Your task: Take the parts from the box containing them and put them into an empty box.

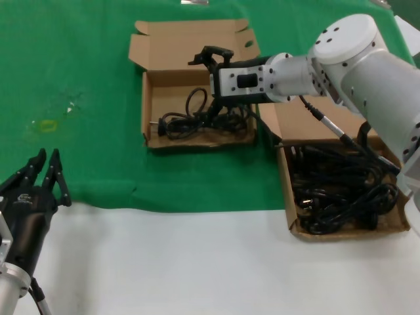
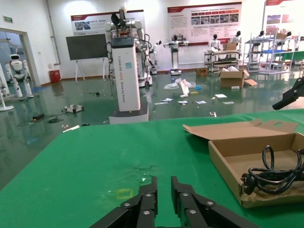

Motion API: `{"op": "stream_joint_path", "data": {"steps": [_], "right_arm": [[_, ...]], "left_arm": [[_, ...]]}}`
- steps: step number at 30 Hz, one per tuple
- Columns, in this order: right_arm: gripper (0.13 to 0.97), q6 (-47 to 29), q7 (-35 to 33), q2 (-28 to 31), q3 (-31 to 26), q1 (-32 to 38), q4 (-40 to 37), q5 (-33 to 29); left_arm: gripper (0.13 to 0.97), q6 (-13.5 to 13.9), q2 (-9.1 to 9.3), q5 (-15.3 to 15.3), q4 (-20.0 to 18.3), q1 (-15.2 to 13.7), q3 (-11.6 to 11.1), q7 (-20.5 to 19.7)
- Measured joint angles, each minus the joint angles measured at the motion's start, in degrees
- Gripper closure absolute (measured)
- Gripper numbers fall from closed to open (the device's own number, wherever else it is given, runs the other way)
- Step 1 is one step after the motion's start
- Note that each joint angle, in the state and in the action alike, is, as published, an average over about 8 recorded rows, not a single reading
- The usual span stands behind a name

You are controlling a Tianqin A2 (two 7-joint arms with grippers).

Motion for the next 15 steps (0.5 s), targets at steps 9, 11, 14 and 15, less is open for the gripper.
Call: {"op": "stream_joint_path", "data": {"steps": [9,11,14,15], "right_arm": [[0.351,1.23,1.50,0.55,2.02,-2.59,2.72,-0.52],[0.351,2.00,2.46,0.89,3.25,-4.17,4.38,-0.84],[0.297,3.28,4.05,1.46,5.36,-6.87,7.23,-1.39],[0.279,3.74,4.62,1.67,6.11,-7.82,8.24,-1.58]], "left_arm": [[0.859,0.00,0.00,0.00,0.00,0.00,0.00,0.00],[0.831,0.00,0.00,0.00,0.00,0.00,0.00,0.00],[0.803,0.00,0.00,0.00,0.00,0.00,0.00,0.00],[0.780,0.00,0.00,0.00,0.00,0.00,0.00,0.00]]}}
